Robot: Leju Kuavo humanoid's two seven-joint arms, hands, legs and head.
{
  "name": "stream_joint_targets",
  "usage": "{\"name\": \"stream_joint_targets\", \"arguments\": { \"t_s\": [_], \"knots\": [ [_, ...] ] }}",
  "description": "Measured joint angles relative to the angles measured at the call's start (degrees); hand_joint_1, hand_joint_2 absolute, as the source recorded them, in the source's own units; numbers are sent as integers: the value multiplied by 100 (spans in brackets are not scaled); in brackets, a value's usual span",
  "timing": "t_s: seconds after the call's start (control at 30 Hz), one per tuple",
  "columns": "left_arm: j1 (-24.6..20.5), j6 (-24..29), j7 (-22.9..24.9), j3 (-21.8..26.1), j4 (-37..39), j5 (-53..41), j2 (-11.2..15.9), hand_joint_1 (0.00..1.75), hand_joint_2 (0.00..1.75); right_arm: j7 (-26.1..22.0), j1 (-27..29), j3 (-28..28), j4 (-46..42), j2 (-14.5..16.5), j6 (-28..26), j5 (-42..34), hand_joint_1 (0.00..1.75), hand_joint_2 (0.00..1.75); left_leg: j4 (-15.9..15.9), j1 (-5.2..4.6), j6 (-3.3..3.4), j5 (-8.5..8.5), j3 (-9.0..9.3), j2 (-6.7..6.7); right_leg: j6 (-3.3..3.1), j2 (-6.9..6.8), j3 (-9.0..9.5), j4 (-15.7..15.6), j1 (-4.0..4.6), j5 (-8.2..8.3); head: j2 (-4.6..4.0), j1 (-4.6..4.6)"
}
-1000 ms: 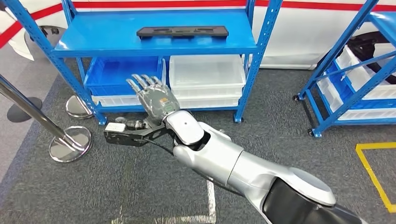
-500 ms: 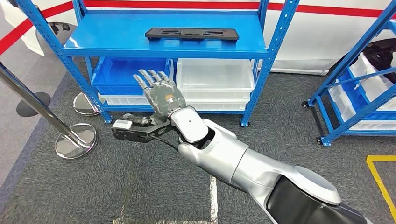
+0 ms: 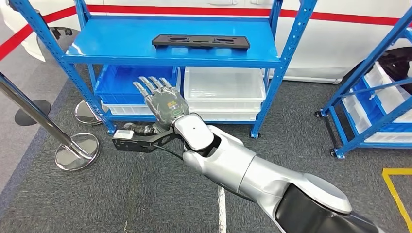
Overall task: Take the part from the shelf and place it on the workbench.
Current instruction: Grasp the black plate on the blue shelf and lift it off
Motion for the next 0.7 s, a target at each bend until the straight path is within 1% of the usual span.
{"name": "stream_joint_targets", "arguments": {
  "t_s": [0.03,0.07,0.1,0.13,0.17,0.2,0.23,0.27,0.3,0.33,0.37,0.4,0.43,0.5,0.57,0.6,0.63,0.7],
  "knots": [
    [4,-9,2,-8,0,-11,-2,0,0,-6,-7,0,0,1,-1,1,0,0,-10,8,35,-8,11,-4,25,-10,3,9,0,-24,-1,11],
    [10,-19,3,-10,0,-20,-3,0,0,-9,-20,0,1,1,-1,4,0,0,-18,15,71,-19,33,-4,51,-20,-23,85,-3,-84,-1,17],
    [13,-28,3,-13,0,-22,-4,0,0,-10,-39,0,2,1,-1,9,0,0,-30,21,103,-29,56,-2,75,-31,-106,267,-5,-185,-1,23],
    [15,-35,3,-17,0,-23,-4,0,0,-11,-56,0,6,1,-1,13,0,0,-38,21,130,-41,77,1,94,-40,-258,563,-11,-323,-1,28],
    [15,-40,3,-25,0,-24,-4,0,0,-16,-69,0,12,0,-1,15,0,0,-39,14,154,-57,91,5,105,-46,-459,937,-13,-468,-1,33],
    [13,-45,3,-37,0,-24,-2,0,0,-25,-74,0,20,-1,1,18,0,0,-39,7,171,-70,101,7,109,-47,-671,1292,-15,-573,-1,33],
    [12,-50,3,-51,0,-24,1,0,0,-33,-70,0,31,-2,2,22,0,0,-39,0,183,-86,115,7,106,-47,-833,1526,-16,-596,-1,32],
    [14,-55,4,-67,0,-25,4,0,0,-40,-66,0,43,-4,3,31,0,0,-38,-5,190,-104,136,3,95,-47,-898,1557,-16,-509,-1,33],
    [16,-60,7,-81,0,-28,8,0,0,-43,-67,0,54,-5,4,47,0,0,-38,-10,189,-123,164,-4,74,-47,-860,1381,-14,-329,-1,33],
    [19,-63,12,-96,0,-33,10,0,0,-44,-75,0,62,-7,3,72,0,0,-38,-14,181,-145,197,-12,42,-46,-732,1033,-8,-87,-1,34],
    [21,-65,21,-110,0,-45,10,0,0,-44,-87,0,68,-7,2,101,0,0,-38,-17,168,-166,222,-21,-2,-43,-579,656,7,109,-1,32],
    [19,-63,35,-122,0,-58,11,0,0,-44,-103,0,70,-7,1,128,0,0,-34,-27,149,-185,235,-28,-40,-40,-437,330,25,230,-1,30],
    [17,-55,54,-133,0,-75,12,0,0,-43,-113,0,73,-7,-2,153,0,0,-38,-32,123,-194,239,-32,-70,-38,-346,124,42,280,-1,32],
    [19,-33,99,-147,0,-110,15,0,0,-30,-115,0,75,-9,-4,184,0,0,-63,-35,60,-196,238,-33,-98,-29,-287,-5,62,259,-1,35],
    [27,-22,125,-151,0,-135,20,0,0,-8,-106,0,73,-9,-4,203,0,0,-48,-25,1,-237,233,-18,-132,-26,-232,-82,28,281,-1,33],
    [26,-21,128,-154,0,-141,23,0,0,3,-111,0,71,-8,-2,212,0,0,80,-26,-25,-314,178,-8,-153,-31,-192,-125,7,288,-1,20],
    [22,-22,128,-160,0,-143,28,0,0,7,-116,0,70,-7,0,220,0,0,328,-24,-48,-436,58,2,-172,-37,-152,-155,-9,288,-1,4],
    [19,-28,128,-186,0,-144,38,0,0,15,-107,0,71,-9,4,231,0,0,1050,-22,-89,-681,-326,9,-201,-46,-108,-163,-4,257,-1,-18]
  ]
}}
